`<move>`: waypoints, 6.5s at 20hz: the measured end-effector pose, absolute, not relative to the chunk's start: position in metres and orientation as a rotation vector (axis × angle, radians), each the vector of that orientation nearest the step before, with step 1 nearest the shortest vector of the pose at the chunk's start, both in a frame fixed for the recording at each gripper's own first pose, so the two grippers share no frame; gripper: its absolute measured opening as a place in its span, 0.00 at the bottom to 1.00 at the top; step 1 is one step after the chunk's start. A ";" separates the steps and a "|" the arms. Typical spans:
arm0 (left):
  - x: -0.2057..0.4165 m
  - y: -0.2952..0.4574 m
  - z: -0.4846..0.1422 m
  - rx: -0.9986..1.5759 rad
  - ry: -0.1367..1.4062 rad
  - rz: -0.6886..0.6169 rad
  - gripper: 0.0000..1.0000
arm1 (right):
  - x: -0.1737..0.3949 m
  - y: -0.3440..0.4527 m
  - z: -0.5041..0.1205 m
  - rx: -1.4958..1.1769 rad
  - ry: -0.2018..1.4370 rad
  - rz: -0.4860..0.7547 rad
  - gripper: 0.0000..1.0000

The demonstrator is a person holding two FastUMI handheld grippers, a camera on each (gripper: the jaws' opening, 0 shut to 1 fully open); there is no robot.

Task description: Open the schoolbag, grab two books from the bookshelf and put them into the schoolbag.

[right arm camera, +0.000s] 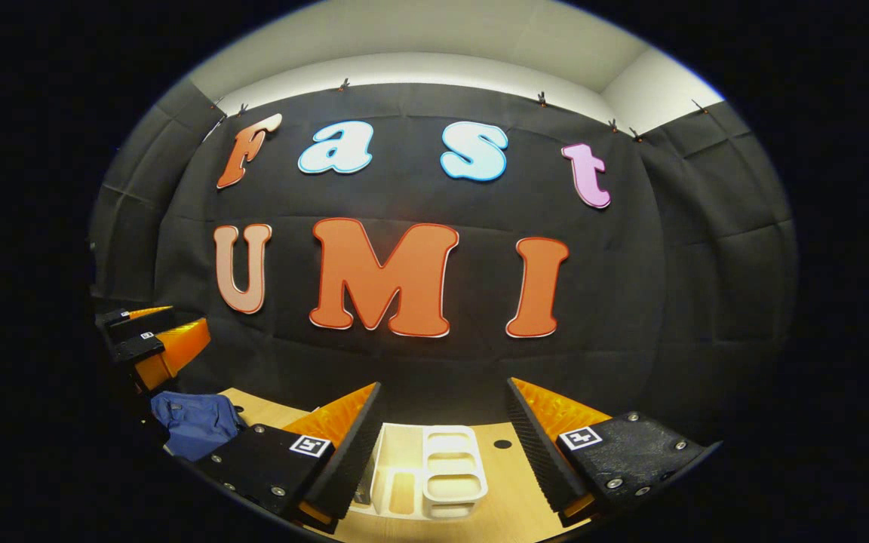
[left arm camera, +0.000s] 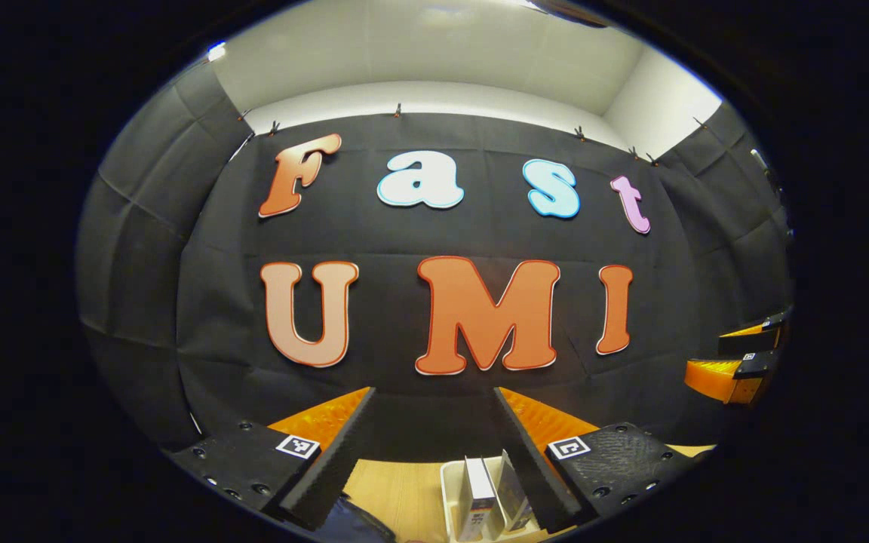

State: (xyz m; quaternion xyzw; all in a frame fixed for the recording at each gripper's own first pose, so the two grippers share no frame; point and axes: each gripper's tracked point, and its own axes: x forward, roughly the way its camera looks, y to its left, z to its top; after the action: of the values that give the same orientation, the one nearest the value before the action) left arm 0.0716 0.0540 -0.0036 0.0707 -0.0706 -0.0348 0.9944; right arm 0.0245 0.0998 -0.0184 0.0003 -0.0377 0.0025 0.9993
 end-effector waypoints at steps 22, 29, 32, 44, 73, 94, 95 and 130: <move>0.010 0.051 -0.064 0.096 -0.003 0.171 0.93 | 0.042 0.129 -0.069 0.024 0.006 0.264 0.94; 0.027 0.097 -0.080 0.102 0.079 0.094 0.94 | 0.048 0.158 -0.075 0.012 0.048 0.169 0.94; 0.036 0.109 -0.090 0.088 0.114 0.066 0.94 | 0.048 0.170 -0.073 -0.003 0.053 0.154 0.94; 0.030 0.160 -0.194 0.094 0.461 0.025 0.95 | 0.055 0.201 -0.091 -0.052 0.110 0.166 0.94; -0.038 0.239 -0.384 0.972 0.913 0.051 0.88 | 0.089 0.126 -0.132 -0.077 0.190 0.038 0.94; 0.016 0.258 -0.267 0.825 0.812 0.007 0.03 | 0.096 0.256 -0.154 -0.073 0.509 0.348 0.94; 0.022 0.259 -0.258 0.809 0.795 -0.003 0.03 | 0.099 0.263 -0.154 -0.072 0.539 0.355 0.95; 0.093 0.306 -0.177 0.448 0.752 -0.225 0.03 | 0.160 0.319 -0.229 0.071 1.339 0.172 0.31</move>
State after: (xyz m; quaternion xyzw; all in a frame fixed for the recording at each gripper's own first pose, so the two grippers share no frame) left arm 0.0928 0.3061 -0.1768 0.2167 0.3634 -0.1085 0.8996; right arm 0.1596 0.3189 -0.2287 0.0327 0.6198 0.0795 0.7800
